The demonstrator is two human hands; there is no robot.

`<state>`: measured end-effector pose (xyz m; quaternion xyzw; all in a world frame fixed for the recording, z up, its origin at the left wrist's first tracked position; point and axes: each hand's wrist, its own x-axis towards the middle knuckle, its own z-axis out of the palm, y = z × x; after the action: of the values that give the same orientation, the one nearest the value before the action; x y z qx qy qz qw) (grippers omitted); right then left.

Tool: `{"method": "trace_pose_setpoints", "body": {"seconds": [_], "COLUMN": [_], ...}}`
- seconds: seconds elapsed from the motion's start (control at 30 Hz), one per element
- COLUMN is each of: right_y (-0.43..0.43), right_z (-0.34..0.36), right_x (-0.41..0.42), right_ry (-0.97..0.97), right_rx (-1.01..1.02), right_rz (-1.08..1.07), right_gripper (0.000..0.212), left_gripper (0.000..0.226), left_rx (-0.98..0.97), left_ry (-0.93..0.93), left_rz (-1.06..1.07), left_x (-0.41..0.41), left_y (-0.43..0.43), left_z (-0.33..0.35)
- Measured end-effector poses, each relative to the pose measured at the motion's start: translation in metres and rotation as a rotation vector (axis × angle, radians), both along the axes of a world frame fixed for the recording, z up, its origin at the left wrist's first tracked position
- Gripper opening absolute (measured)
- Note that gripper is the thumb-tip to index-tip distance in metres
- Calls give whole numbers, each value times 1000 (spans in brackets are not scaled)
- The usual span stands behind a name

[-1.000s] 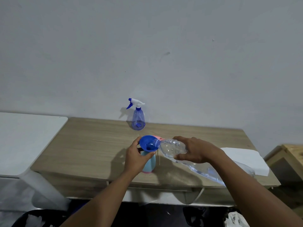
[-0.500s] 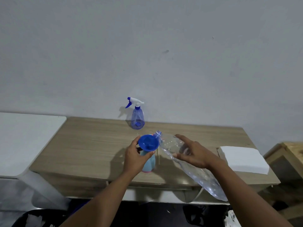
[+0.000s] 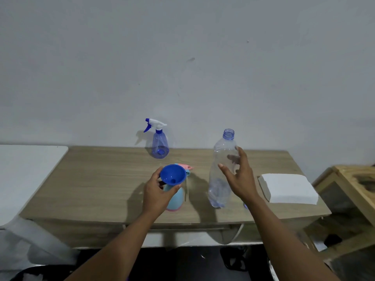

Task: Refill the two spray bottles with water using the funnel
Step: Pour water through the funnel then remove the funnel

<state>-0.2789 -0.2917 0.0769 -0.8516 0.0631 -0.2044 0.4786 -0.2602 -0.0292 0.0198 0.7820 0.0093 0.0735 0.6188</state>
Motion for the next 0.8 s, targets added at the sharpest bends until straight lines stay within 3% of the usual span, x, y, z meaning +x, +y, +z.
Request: {"method": "trace_pose_setpoints", "body": {"seconds": [0.13,0.33,0.6,0.7,0.8], "right_y": [5,12,23,42,66], "right_z": [-12,-14,-19,-23,-29], "right_x": [5,17,5,-11,-25], "right_ry": [12,29,-41,-186,-237], "right_rx": [83,105,142,127,120], "right_rz": [-42,-61,-139,-280,-149], "right_gripper": [78,82,86,66,45], "left_gripper": [84,108,115,118,126], "left_rx": [-13,-48,-54,-48,-30], "left_ry": [0,41,38,42,77], "left_rz": [-3,-5,-9,-12,-14], "left_x": [0,1,0,-1,-3], "left_y": [0,2,2,2,1], "left_z": [-2,-7,-7,-9,-11]}}
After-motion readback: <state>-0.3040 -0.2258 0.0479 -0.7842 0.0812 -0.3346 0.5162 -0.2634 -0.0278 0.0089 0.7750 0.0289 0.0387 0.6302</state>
